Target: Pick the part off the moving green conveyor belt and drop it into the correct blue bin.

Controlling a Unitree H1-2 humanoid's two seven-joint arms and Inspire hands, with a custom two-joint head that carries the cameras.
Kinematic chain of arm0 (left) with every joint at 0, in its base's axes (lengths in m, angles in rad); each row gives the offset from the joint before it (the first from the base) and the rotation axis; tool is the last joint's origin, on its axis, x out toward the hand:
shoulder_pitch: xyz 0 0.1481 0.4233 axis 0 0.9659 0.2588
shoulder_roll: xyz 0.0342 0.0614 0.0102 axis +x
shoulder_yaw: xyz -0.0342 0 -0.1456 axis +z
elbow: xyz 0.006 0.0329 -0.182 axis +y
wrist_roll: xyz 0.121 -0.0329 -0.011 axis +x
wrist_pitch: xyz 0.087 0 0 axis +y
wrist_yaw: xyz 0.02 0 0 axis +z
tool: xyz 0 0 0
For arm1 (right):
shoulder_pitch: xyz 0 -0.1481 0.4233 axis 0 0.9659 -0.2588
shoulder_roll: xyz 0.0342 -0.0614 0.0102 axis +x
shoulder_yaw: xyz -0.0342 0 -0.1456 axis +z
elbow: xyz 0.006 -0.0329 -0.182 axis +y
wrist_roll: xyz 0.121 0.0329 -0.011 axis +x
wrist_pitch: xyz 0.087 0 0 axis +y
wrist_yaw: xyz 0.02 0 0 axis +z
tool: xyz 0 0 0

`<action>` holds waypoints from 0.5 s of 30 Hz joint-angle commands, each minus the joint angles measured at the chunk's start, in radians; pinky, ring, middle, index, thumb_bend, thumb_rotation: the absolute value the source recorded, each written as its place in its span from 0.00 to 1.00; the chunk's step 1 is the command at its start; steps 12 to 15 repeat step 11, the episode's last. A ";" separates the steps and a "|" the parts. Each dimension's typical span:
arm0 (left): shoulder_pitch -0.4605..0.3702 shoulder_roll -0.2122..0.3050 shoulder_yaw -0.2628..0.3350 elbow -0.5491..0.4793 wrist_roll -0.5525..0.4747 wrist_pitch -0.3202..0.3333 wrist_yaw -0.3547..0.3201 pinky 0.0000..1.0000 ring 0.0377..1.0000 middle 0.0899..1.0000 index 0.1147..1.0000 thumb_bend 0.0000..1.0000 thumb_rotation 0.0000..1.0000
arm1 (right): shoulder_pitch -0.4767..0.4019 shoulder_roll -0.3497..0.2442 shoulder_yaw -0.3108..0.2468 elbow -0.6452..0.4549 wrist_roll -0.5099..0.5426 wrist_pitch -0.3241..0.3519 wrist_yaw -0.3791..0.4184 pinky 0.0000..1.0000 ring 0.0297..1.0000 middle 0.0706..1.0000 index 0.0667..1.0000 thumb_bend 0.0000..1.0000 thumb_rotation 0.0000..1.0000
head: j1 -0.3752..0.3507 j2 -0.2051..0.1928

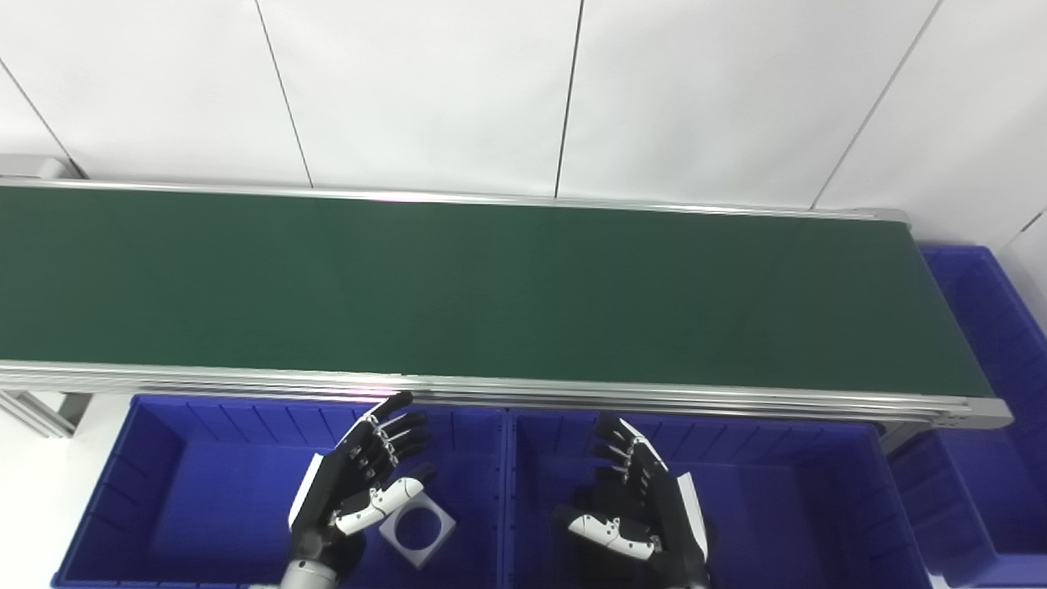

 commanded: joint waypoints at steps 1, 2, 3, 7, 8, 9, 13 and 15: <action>-0.008 -0.004 0.002 -0.033 -0.006 -0.023 -0.004 0.77 0.71 0.73 0.80 0.58 0.00 | -0.002 0.010 -0.004 -0.025 -0.002 -0.044 -0.002 0.66 0.76 0.80 0.82 0.70 0.11 | 0.008 0.005; -0.006 -0.005 0.002 -0.036 -0.005 -0.022 -0.003 0.77 0.72 0.73 0.80 0.59 0.00 | 0.000 0.011 -0.005 -0.025 -0.003 -0.044 -0.002 0.66 0.76 0.80 0.82 0.69 0.11 | 0.008 0.005; -0.005 -0.004 0.002 -0.037 -0.004 -0.022 -0.003 0.77 0.72 0.73 0.80 0.59 0.00 | 0.001 0.012 -0.005 -0.026 -0.007 -0.044 -0.003 0.66 0.76 0.80 0.82 0.69 0.11 | 0.011 0.008; 0.001 -0.003 0.005 -0.035 0.002 -0.029 0.002 0.78 0.71 0.73 0.78 0.60 0.00 | 0.003 0.014 -0.001 -0.028 -0.016 -0.045 -0.009 0.66 0.75 0.80 0.82 0.70 0.14 | 0.013 0.011; 0.003 -0.003 0.006 -0.035 0.003 -0.030 0.003 0.78 0.71 0.72 0.78 0.60 0.00 | 0.004 0.015 0.000 -0.029 -0.019 -0.045 -0.009 0.66 0.76 0.80 0.81 0.70 0.14 | 0.015 0.011; 0.005 -0.003 0.006 -0.037 0.005 -0.030 0.005 0.78 0.71 0.72 0.78 0.60 0.00 | 0.005 0.015 0.001 -0.030 -0.022 -0.045 -0.009 0.66 0.76 0.80 0.81 0.70 0.14 | 0.016 0.011; 0.008 -0.002 0.008 -0.039 0.005 -0.032 0.005 0.79 0.72 0.73 0.79 0.59 0.00 | 0.007 0.015 0.001 -0.034 -0.026 -0.044 -0.010 0.66 0.75 0.80 0.81 0.70 0.14 | 0.020 0.012; 0.008 -0.002 0.008 -0.039 0.005 -0.032 0.005 0.79 0.72 0.73 0.79 0.59 0.00 | 0.007 0.015 0.001 -0.034 -0.026 -0.044 -0.010 0.66 0.75 0.80 0.81 0.70 0.14 | 0.020 0.012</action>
